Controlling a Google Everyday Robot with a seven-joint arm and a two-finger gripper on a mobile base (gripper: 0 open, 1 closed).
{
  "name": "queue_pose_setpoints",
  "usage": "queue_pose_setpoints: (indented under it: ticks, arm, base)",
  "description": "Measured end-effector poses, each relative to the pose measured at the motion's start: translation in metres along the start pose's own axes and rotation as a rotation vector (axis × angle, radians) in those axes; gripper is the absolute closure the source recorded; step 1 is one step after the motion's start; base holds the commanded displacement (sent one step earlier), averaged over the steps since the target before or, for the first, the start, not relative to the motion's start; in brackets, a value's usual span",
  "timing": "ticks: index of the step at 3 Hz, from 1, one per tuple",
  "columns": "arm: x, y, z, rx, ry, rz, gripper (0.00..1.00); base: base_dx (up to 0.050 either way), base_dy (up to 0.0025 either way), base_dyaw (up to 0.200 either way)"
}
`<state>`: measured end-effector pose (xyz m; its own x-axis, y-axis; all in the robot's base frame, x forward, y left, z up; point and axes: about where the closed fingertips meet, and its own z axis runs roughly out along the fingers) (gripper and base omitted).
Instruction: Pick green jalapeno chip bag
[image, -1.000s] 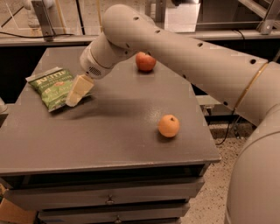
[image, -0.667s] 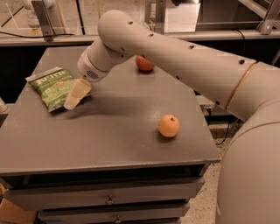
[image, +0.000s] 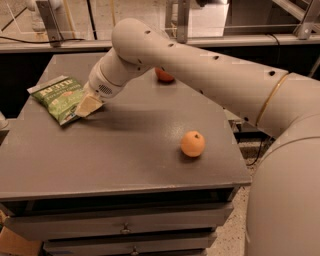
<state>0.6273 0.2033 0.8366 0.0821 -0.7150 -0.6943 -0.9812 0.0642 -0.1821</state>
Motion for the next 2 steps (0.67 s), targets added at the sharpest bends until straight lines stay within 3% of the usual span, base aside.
queue_pose_setpoints:
  ticks: [2]
  arm:
    - [0.0049, 0.0095, 0.0019, -0.012, 0.004, 0.009, 0.87]
  base:
    - [0.000, 0.00000, 0.000]
